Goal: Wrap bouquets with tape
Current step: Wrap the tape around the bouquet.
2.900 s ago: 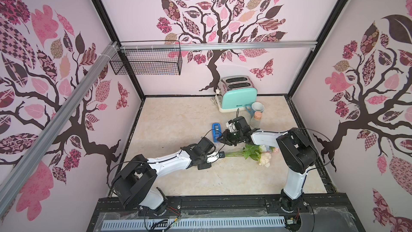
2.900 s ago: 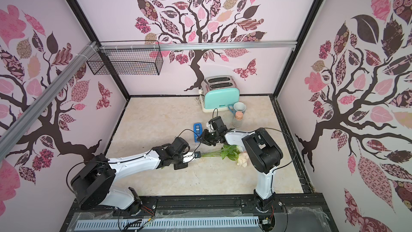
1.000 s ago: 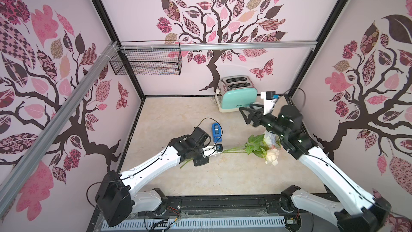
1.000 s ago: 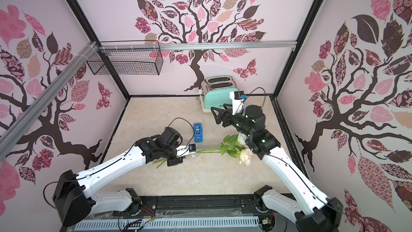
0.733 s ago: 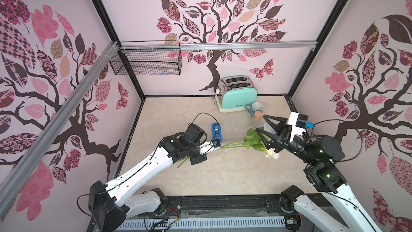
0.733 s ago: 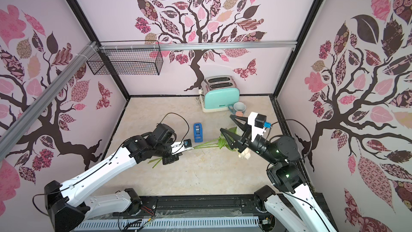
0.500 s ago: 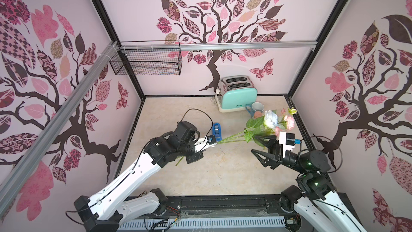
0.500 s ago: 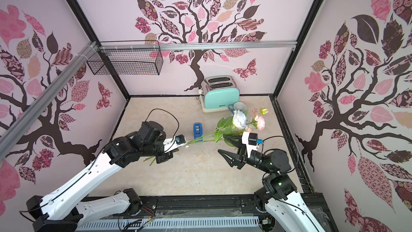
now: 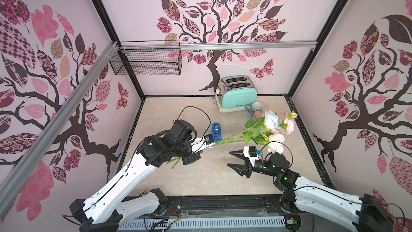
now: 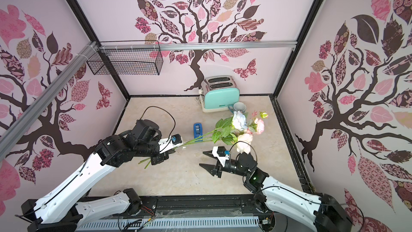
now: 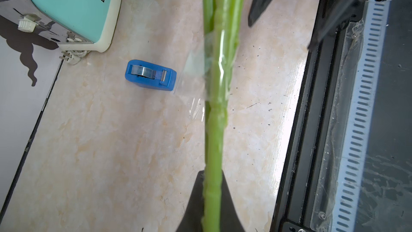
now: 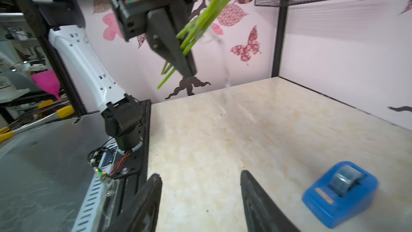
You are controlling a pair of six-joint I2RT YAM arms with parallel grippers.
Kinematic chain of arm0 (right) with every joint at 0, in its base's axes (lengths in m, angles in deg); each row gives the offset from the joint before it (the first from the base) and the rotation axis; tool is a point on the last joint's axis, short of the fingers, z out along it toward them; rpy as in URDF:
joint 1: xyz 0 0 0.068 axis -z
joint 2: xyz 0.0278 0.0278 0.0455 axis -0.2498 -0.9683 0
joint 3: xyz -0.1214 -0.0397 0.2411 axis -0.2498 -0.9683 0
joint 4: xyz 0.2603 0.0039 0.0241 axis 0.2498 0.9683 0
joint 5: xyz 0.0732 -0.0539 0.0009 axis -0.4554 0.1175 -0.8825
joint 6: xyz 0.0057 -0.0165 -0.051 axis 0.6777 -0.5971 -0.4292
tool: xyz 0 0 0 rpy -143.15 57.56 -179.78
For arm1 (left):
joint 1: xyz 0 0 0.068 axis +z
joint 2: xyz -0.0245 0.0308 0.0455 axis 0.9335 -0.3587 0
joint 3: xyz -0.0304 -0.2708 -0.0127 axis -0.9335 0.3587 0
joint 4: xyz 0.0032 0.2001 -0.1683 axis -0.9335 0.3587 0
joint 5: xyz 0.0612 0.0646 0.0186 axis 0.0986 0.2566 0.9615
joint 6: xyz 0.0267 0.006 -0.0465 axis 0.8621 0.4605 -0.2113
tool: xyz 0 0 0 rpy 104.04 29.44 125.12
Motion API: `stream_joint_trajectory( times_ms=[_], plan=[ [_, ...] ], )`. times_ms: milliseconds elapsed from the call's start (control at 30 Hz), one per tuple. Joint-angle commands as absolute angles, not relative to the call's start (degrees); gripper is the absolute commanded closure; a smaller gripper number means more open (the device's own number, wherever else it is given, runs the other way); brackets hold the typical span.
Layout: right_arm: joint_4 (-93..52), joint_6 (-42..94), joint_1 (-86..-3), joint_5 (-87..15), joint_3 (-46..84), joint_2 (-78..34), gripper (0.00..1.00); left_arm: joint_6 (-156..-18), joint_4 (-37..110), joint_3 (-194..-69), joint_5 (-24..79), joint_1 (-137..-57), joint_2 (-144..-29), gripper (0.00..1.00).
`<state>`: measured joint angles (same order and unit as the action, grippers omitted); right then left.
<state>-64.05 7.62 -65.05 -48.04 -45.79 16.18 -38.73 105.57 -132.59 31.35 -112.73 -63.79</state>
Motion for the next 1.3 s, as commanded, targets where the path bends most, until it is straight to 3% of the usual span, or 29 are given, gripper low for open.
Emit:
stream_joint_trajectory(
  times_ms=[0, 300, 533, 667, 867, 1100, 1267],
  plan=[
    [-84.3, 0.6, -66.1, -39.8, -47.0, 7.7, 0.38, -40.0, 106.9, -136.2, 29.0, -112.6, -63.7, 1.00],
    [-118.9, -4.4, -66.1, -32.7, -44.1, -17.9, 0.37, -41.4, 109.0, -138.8, 27.3, -112.7, -63.7, 1.00],
    [-116.0, -5.7, -66.0, -35.7, -38.3, -22.1, 0.38, -41.5, 110.2, -138.6, 26.7, -112.7, -64.6, 1.00],
    [-108.7, -6.4, -66.0, -43.5, -36.3, -22.6, 0.46, -41.4, 110.0, -139.0, 26.4, -112.7, -64.7, 1.00],
    [-108.1, -6.0, -66.0, -46.8, -36.3, -24.1, 0.48, -41.4, 109.8, -139.0, 26.8, -112.7, -64.8, 1.00],
    [-107.0, -7.0, -66.0, -45.5, -35.4, -25.5, 0.51, -41.5, 109.7, -138.9, 26.6, -112.7, -64.6, 1.00],
    [-107.3, -5.9, -66.0, -48.2, -34.4, -25.9, 0.67, -41.3, 109.6, -138.7, 26.7, -112.7, -64.9, 1.00]
  ],
)
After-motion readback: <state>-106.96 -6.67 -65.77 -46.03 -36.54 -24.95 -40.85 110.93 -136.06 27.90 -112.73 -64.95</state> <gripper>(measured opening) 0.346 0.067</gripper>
